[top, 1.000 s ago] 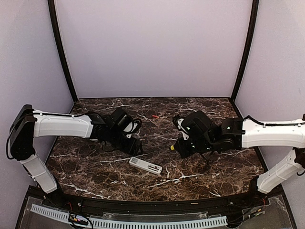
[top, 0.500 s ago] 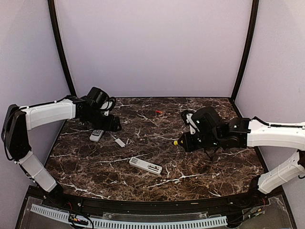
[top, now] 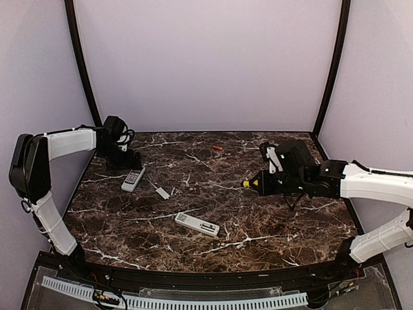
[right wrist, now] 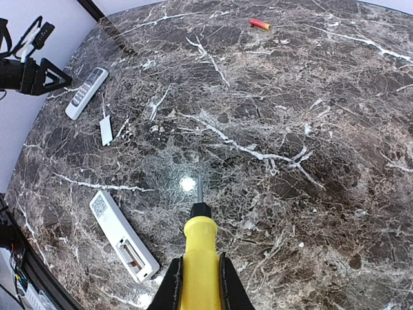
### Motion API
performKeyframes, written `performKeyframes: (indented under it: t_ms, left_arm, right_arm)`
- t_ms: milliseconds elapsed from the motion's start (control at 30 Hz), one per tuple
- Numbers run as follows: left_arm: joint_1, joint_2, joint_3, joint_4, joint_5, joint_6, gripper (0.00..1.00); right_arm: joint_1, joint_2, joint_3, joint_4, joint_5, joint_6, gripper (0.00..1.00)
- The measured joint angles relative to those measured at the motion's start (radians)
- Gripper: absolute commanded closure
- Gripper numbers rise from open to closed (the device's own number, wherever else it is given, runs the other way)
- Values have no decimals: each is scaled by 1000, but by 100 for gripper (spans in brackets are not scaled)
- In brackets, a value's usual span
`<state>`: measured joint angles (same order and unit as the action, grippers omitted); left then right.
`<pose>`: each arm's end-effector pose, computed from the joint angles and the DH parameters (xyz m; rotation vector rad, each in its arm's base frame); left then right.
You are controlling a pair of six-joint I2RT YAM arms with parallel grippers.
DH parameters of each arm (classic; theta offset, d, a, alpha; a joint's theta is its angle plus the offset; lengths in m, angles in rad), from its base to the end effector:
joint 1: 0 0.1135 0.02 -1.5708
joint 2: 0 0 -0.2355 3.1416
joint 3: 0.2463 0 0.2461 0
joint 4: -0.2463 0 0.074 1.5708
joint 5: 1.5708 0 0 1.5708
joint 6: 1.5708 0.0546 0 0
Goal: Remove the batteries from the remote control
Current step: Place the screwdriver at the center of the board.
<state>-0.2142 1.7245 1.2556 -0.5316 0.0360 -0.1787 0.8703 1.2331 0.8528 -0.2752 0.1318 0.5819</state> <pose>0.3567 -0.0796 0.1837 0.0595 2.5818 -0.1934 0.1908 0.2151 0.2247 -0.2563 2.2847 0.6380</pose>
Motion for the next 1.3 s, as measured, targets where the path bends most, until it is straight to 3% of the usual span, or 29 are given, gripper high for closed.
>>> performKeyframes:
  t_ms: [333,667,1167,1300]
  left_arm:
    - [1,106,2,-19,-56,30,7]
    - [1,138,2,-19,-68,40,12]
    - [1,150,5,-21,-68,45,11]
    - [1,149,5,-21,-71,45,11]
  right_arm:
    - [-59,-11,-31,66,-54,-4,100]
    - [-135,0,-88,161,-155,8,100]
    - [-263,404,-106,536,-391,101,100]
    - [-270,442,-80,567,-405,93,91]
